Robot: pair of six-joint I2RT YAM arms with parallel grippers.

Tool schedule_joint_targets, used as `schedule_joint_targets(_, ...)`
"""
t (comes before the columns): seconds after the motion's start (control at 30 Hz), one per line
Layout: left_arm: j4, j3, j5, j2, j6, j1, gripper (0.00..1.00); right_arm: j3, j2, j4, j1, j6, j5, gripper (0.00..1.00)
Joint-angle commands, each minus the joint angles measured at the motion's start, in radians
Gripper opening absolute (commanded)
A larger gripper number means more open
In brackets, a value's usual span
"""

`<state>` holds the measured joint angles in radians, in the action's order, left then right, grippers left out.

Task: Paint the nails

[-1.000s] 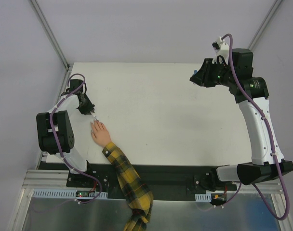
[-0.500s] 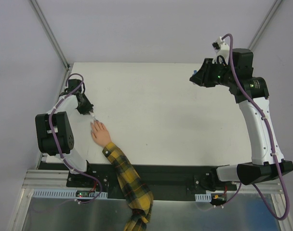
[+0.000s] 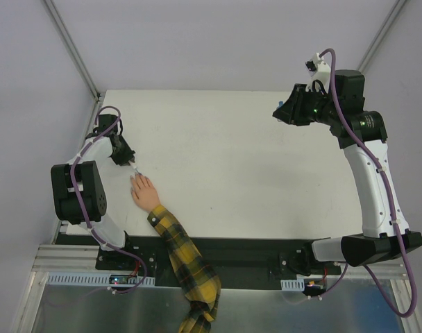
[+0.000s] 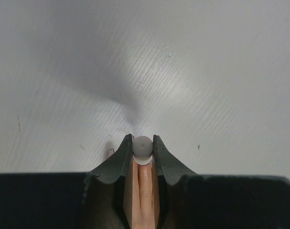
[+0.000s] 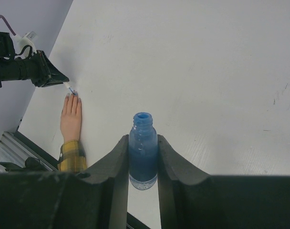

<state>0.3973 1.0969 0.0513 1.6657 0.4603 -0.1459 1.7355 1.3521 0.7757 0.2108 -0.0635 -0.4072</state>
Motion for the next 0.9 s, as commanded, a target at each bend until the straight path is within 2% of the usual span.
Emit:
schedule_joint_targets(0.0,0.002,0.024,0.007,0.002,-0.005,-0.007,0.00,0.026,-0.004,-0.026,-0.010,0.014,-0.024,0.00)
schedule_joint_targets(0.87,0.003,0.075,0.010,0.058,-0.025,-0.009,0.00,0.016,-0.002,-0.029,-0.016,0.019,-0.028,0.00)
